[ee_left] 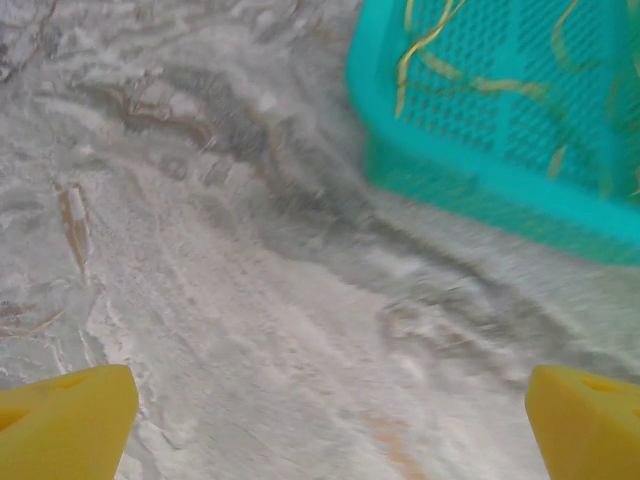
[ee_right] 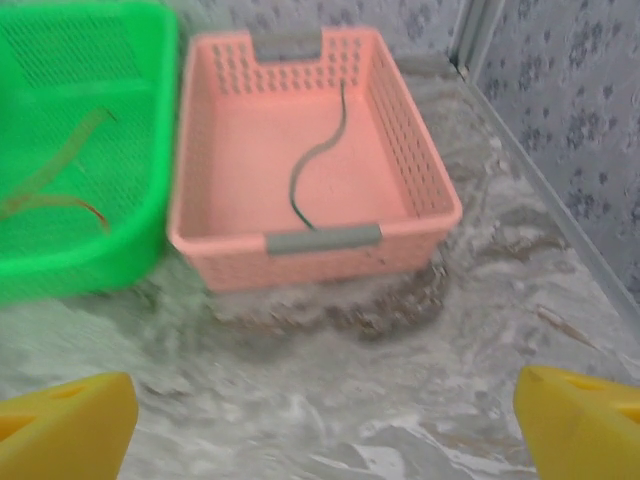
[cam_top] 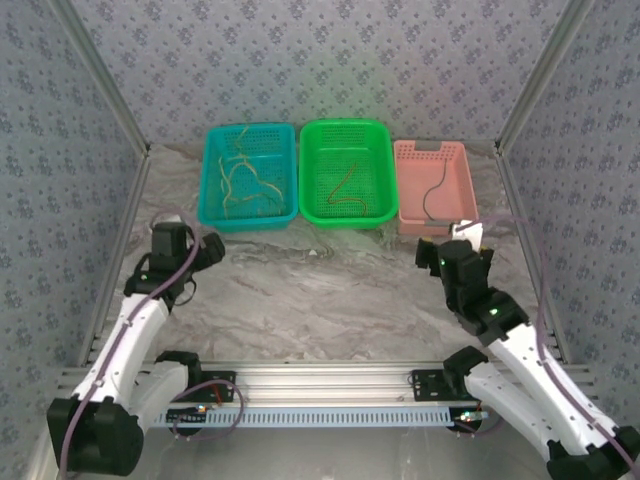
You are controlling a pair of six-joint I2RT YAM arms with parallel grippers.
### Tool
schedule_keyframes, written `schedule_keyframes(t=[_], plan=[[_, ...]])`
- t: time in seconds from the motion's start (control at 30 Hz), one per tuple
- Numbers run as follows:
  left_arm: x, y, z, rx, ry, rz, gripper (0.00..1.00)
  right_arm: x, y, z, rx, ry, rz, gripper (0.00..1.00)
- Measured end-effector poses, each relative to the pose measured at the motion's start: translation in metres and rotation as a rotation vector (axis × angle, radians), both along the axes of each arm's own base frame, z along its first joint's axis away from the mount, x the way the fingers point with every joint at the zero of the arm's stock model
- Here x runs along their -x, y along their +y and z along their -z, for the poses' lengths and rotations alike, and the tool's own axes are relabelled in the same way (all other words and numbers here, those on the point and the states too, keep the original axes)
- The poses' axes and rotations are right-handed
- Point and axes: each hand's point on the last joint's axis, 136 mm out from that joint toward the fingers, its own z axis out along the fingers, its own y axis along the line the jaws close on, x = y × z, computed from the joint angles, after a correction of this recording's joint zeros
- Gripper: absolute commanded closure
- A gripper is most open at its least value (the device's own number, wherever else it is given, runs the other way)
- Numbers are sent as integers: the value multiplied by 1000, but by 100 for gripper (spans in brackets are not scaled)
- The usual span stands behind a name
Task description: Untangle the cables
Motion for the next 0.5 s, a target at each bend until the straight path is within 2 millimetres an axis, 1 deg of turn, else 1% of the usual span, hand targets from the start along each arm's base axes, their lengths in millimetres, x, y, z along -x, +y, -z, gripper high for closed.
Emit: schedule_keyframes(t=[0.03,0.07,0.13,0.23,0.33,0.4,0.43,0.5], plan=[[0,3,11,-49,4,17,1,-3,-2,17,40,2,-8,1],[-2,5,17,-88,-1,33,1,-4,-5,32,77,5,-13,1],[-14,8,26,-169,-34,66,1,-8,-16,57,134,17,3,1],[-32,12,35,-245,-74,95,1,-15,-36,75,167,26,61,1],[-49,18,45,-286,-98,104,1,-27,-55,85,143,9,124,1],[-57,24,52,-296,-121,95,1,-33,-68,97,122,16,157,1],[-60,27,55,-303,-124,96,1,-36,-72,104,113,26,165,1],[-67,31,56,-311,-143,94,1,-43,-76,110,93,26,165,1]])
